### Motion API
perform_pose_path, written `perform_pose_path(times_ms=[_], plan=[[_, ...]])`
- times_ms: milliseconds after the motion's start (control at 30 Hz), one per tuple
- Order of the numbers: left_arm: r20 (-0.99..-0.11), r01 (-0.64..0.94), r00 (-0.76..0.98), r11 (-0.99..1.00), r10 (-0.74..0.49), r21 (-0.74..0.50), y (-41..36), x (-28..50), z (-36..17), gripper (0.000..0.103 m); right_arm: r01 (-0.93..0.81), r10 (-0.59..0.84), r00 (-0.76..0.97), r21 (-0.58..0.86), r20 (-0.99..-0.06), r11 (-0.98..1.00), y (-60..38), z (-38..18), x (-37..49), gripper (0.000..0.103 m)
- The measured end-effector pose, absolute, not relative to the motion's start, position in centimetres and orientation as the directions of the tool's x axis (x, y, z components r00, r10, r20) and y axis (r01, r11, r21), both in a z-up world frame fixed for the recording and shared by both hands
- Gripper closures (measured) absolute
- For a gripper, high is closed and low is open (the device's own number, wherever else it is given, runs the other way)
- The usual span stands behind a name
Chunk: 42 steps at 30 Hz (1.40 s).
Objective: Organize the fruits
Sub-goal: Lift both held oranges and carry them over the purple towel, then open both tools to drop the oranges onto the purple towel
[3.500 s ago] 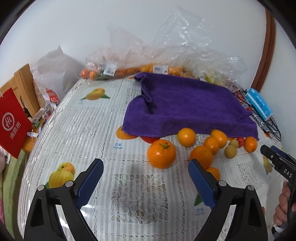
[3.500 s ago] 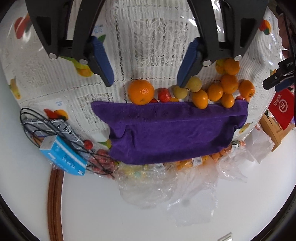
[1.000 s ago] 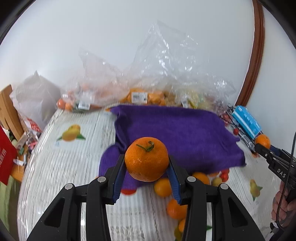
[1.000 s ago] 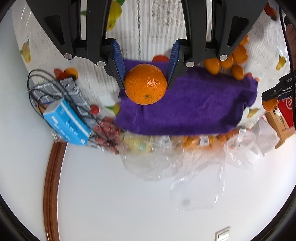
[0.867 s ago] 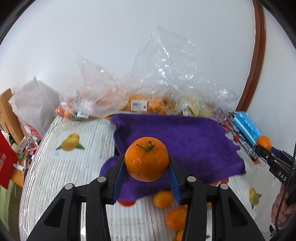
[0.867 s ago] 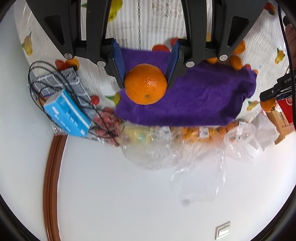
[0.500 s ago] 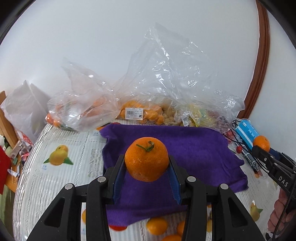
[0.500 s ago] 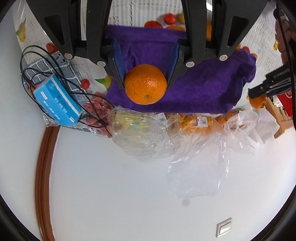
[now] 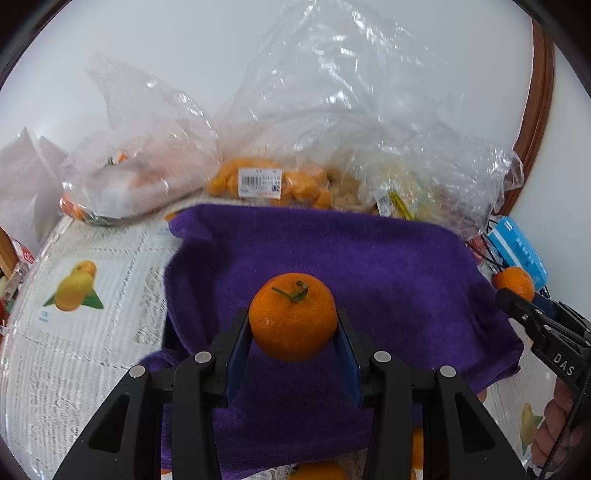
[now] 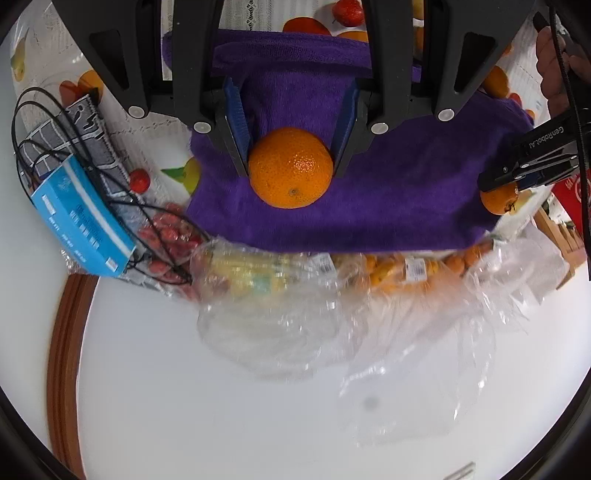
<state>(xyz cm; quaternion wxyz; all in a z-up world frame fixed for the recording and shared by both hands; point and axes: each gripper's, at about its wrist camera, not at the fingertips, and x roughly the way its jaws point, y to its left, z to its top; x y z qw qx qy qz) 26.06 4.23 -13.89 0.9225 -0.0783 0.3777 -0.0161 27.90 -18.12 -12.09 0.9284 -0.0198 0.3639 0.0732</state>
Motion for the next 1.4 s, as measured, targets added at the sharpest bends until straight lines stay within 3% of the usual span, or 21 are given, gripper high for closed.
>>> perform_pose_path(times_ms=[667,1400], plan=[[-0.720,-0.034,0.687,0.985,-0.098,-0.167,4.0,26.5,-15.4,0.061,-0.189,0.139,0.651,0.018,-0.746,0.982,-16.8,-15.8,28.8,0.060],[-0.742,-0.038,0.665,0.988,-0.086,-0.149,3.9,27.1,-15.7,0.060,-0.202,0.138,0.648,0.006,-0.749,0.979,-16.5,-16.2,28.5,0.060]])
